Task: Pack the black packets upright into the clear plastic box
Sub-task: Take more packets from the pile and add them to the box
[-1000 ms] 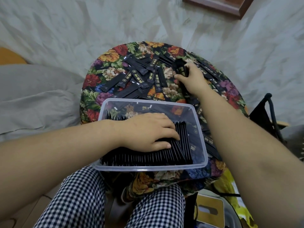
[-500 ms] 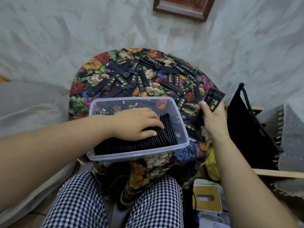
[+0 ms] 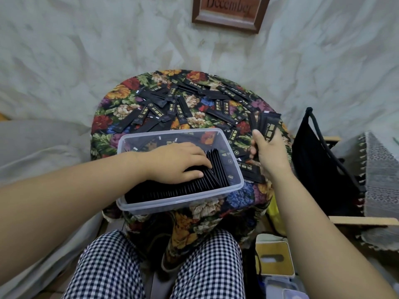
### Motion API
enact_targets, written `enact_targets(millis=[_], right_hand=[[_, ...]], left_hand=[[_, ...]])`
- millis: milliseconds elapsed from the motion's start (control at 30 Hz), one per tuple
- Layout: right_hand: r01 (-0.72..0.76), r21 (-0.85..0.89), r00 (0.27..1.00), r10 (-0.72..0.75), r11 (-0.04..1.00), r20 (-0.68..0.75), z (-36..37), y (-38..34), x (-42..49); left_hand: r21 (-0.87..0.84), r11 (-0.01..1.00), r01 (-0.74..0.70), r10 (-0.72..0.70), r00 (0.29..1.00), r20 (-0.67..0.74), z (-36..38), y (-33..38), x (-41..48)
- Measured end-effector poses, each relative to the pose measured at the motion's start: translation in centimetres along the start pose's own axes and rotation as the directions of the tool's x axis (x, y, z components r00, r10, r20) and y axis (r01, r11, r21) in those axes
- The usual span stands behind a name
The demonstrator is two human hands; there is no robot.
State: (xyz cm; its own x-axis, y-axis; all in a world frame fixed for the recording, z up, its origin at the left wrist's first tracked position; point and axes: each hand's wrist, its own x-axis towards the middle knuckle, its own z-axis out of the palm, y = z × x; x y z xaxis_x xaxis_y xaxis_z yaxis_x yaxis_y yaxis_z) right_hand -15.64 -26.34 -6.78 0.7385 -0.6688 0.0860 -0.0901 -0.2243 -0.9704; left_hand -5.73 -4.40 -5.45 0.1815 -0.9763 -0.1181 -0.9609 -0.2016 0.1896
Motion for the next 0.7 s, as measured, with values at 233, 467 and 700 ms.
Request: enact_targets(millis=[233,467,700], right_hand=[[-0.267,0.113,0.905,0.209,0.957,0.371,0.5,-4.3,-2.8],[-0.012,-0.329,0.834,0.191,0.944,0.517,0.0,-8.0,-5.0],[0.326,-0.602,0.772,0.162,0.729,0.614,2.0,-9.2,-4.4]], left_hand=[[0.007,1.000,0.003,-0.003,1.000,-0.004,0.1,0.0,0.0],[0.010,1.000,0.013,-0.013,1.000,0.006,0.1,0.0,0.0],[0.015,1.000,0.025,-0.024,1.000,-0.015,0.2,0.1,-0.1]])
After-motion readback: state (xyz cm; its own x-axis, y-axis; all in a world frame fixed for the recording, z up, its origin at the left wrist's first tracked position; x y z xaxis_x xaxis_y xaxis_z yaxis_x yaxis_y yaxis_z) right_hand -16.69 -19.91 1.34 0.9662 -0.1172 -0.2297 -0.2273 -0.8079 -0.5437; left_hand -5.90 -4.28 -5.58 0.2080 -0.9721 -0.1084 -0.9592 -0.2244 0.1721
